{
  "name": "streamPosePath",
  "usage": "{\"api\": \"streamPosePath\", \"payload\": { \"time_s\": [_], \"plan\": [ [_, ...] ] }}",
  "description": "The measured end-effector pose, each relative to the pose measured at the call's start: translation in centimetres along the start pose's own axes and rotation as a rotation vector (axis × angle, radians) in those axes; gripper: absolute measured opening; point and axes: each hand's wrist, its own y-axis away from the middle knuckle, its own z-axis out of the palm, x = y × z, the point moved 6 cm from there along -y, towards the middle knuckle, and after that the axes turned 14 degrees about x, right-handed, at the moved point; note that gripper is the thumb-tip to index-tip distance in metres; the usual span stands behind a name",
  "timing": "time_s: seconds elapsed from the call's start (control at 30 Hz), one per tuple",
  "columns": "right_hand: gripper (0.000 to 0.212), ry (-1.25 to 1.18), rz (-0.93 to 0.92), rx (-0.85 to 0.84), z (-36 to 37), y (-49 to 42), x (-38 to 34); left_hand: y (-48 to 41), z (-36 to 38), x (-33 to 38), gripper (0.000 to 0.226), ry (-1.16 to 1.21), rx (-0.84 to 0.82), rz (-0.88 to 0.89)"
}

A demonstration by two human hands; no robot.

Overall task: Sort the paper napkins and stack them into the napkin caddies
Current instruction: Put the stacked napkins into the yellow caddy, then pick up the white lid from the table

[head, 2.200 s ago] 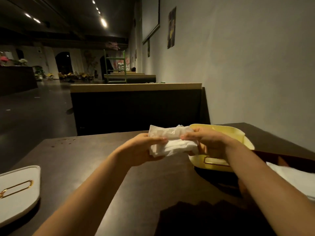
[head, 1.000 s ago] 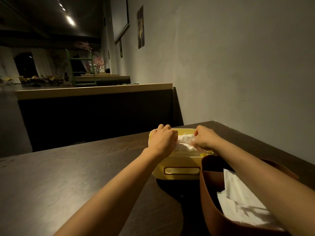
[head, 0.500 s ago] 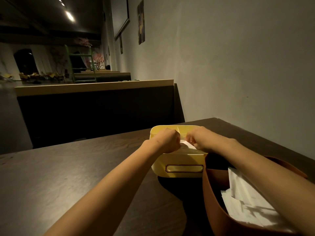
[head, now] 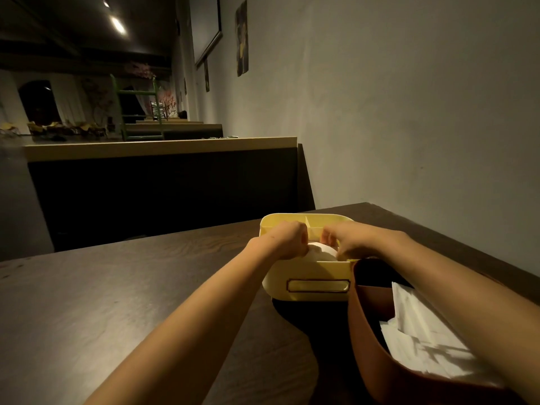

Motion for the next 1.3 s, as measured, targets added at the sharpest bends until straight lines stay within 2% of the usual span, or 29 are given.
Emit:
{"api": "streamPosePath", "payload": {
  "time_s": [0.1, 0.23, 0.37, 0.53, 0.73, 0.93, 1.17, 1.3],
  "plan": [
    [0.042, -0.001, 0.006, 0.047, -0.7, -0.1, -0.1, 0.0, -0.8, -0.3, 0.024, 0.110, 0.021, -0.035],
    [0.030, -0.002, 0.003, 0.224, -2.1, 0.0, -0.5, 0.3, -2.3, -0.6, 0.022, 0.229, 0.091, -0.092],
    [0.031, 0.007, 0.022, 0.377, -3.4, 0.5, -1.0, 0.9, -3.1, -0.8, 0.022, 0.285, 0.162, -0.120],
    [0.032, -0.005, 0.035, 0.461, -5.0, 1.1, -1.8, 1.5, -5.1, -1.3, 0.029, 0.295, 0.319, -0.156],
    [0.028, -0.218, -0.043, 0.497, -6.2, 3.3, -5.7, 4.8, -8.9, -2.1, 0.026, 0.419, 0.438, -0.228],
    [0.023, -0.558, -0.187, 0.444, -2.5, 7.4, -14.8, 14.5, -11.7, -5.0, 0.017, 0.604, 0.473, -0.393],
    [0.022, -0.771, -0.346, 0.382, 3.9, 9.8, -25.2, 25.4, -14.8, -10.9, 0.025, 0.525, 0.545, -0.553],
    [0.024, -0.836, -0.446, 0.421, 4.9, 8.2, -30.7, 26.9, -17.0, -15.5, 0.025, 0.483, 0.584, -0.601]
  ]
}}
